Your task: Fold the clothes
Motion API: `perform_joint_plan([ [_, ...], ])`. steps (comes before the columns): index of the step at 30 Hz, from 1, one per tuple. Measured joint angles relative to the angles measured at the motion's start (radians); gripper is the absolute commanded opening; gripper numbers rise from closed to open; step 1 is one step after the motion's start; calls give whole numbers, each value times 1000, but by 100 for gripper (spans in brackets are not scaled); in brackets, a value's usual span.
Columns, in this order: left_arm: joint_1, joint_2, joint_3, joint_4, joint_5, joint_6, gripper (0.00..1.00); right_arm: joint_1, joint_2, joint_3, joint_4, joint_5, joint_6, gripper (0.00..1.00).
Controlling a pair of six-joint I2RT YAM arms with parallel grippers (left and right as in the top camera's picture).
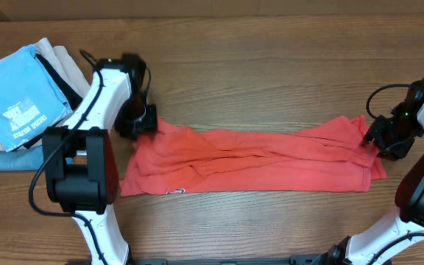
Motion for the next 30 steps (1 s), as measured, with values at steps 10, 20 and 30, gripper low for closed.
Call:
perform_joint_plan([
  [10,13,-164,147,-8,31,14,71,-2,0,0,-42,0,-6,55],
  [20,-59,-157,-127,108,95,44,67,-2,0,1,-32,0,-30,68],
  [30,-65,-156,-399,316,101,46,70,-71,0,2,-26,-102,-125,79],
])
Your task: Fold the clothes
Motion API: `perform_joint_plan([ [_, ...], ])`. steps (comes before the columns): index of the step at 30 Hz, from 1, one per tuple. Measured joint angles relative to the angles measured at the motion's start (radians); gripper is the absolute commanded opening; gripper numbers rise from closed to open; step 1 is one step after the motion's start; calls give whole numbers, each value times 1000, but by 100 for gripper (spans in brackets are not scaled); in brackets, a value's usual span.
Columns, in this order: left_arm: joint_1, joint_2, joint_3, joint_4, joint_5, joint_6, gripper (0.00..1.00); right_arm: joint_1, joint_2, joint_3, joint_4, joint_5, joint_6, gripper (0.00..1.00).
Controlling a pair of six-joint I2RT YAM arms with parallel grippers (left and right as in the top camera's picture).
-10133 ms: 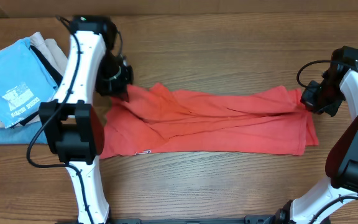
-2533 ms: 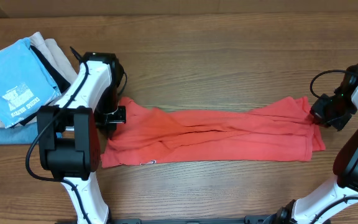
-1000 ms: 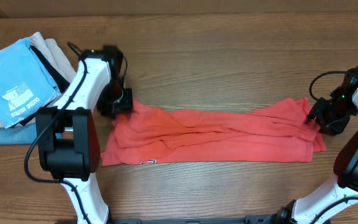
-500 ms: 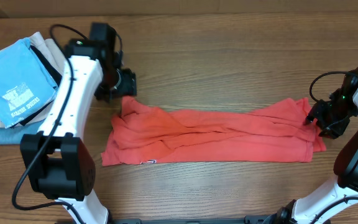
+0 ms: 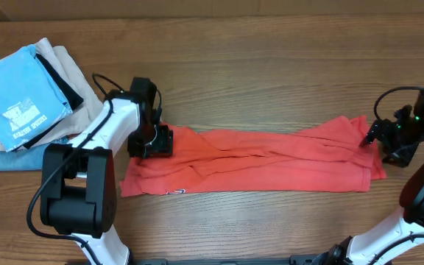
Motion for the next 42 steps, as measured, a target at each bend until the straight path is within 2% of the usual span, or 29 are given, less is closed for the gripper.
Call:
perform_joint_plan([
  [6,7,-24,-33,79,-29,-26,71,-34,0,-3,14,-151,-100,81],
  [11,103,-24,-33,191,-49,-26,70,-32,0,-42,62,-208,-144,81],
  [16,230,-24,-33,236,-1,11,80,-32,0,-90,97,-230,-155,82],
  [22,253,-24,-28,227,61,50,93,-7,0,-120,118,-280,-168,87],
  [29,242,-10,16,132,124,62,94,83,-9,-152,180,-315,-187,90],
  [36,238,1,95,48,195,61,94,153,-29,-183,222,-327,-194,88],
  [38,235,1,117,39,206,62,94,177,-36,-200,237,-332,-196,80],
  [40,235,1,132,34,214,62,94,202,-42,-217,251,-336,-196,62],
  [42,235,1,143,29,222,62,94,231,-43,-237,270,-343,-196,23],
])
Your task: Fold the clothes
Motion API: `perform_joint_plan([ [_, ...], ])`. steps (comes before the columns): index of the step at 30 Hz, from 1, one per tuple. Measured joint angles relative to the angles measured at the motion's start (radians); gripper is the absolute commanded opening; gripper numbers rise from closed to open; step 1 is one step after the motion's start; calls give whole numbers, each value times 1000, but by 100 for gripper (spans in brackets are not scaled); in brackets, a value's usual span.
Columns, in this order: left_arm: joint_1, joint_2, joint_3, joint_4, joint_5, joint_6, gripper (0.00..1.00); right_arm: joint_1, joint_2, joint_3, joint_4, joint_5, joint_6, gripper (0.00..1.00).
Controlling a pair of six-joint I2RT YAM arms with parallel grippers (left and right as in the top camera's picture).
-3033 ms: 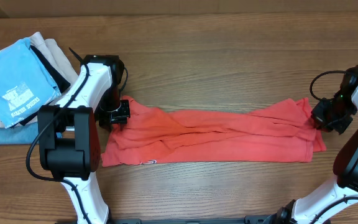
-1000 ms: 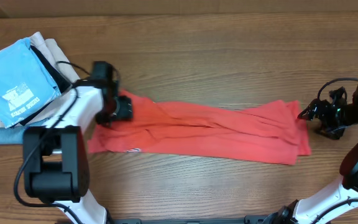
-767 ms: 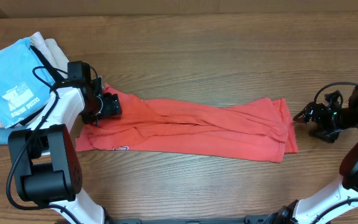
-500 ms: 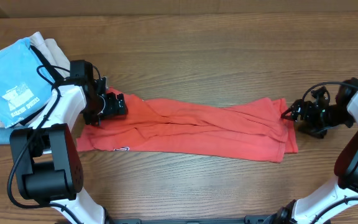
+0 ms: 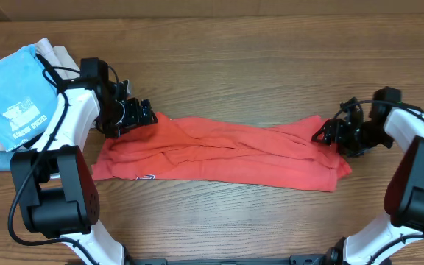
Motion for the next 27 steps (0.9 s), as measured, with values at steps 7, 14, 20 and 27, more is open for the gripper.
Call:
perform_joint_plan([
  [7,0,0,3,-29,3,0,91,27,21,-25,3,5,50,4],
  [14,0,0,6,-83,4,0,89,-65,48,174,-163,128,169,4],
  [20,0,0,10,-102,4,1,89,-108,50,489,-357,253,212,4],
  [27,0,0,11,-119,4,2,88,84,50,553,-469,295,261,4],
])
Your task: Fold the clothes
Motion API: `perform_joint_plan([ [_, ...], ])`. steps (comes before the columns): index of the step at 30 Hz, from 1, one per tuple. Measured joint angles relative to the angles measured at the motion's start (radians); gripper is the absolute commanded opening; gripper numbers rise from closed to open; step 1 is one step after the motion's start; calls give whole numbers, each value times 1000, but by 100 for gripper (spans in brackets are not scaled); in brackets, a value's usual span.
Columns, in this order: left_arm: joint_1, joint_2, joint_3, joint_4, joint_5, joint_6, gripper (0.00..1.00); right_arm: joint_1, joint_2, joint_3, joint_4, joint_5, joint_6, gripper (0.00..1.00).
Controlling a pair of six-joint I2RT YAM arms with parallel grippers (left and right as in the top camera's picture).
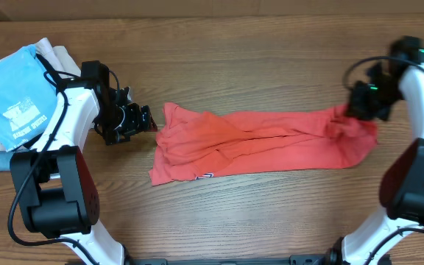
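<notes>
A red garment (263, 143) lies stretched left to right across the middle of the wooden table, wrinkled, with its lower left corner reaching toward the front. My right gripper (347, 112) is shut on its bunched right end, which looks slightly lifted. My left gripper (144, 120) sits just left of the garment's upper left corner. A small gap separates them, its fingers look spread, and nothing is between them.
A pile of other clothes sits at the far left: a light blue printed shirt (17, 96) on top, beige cloth (68, 62) behind it and a blue piece underneath. The bare wooden table (256, 221) extends in front of the garment.
The garment has shifted to the right, away from my left gripper, which stayed in place and no longer holds it. My right gripper moved right and farther back with the right end.
At first both grippers were at the garment's two ends, with it lying right of centre. Then my left gripper sat a little further in on the left end. Later the garment lay further left, held at both ends. Now it lies to the right again, held only by my right gripper.
</notes>
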Motion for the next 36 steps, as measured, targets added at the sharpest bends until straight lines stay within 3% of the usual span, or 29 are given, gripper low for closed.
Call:
perform_joint_plan([
  [8,0,0,0,-10,0,0,89,346,0,-14,83,5,88,5],
  [16,0,0,0,-12,0,0,89,555,58,-44,159,13,142,5],
  [23,0,0,0,-13,0,0,89,664,141,-49,197,13,159,9],
  [27,0,0,0,-13,0,0,89,682,145,-50,232,11,172,35],
  [36,0,0,0,-13,0,0,89,686,145,-50,297,-142,97,35],
])
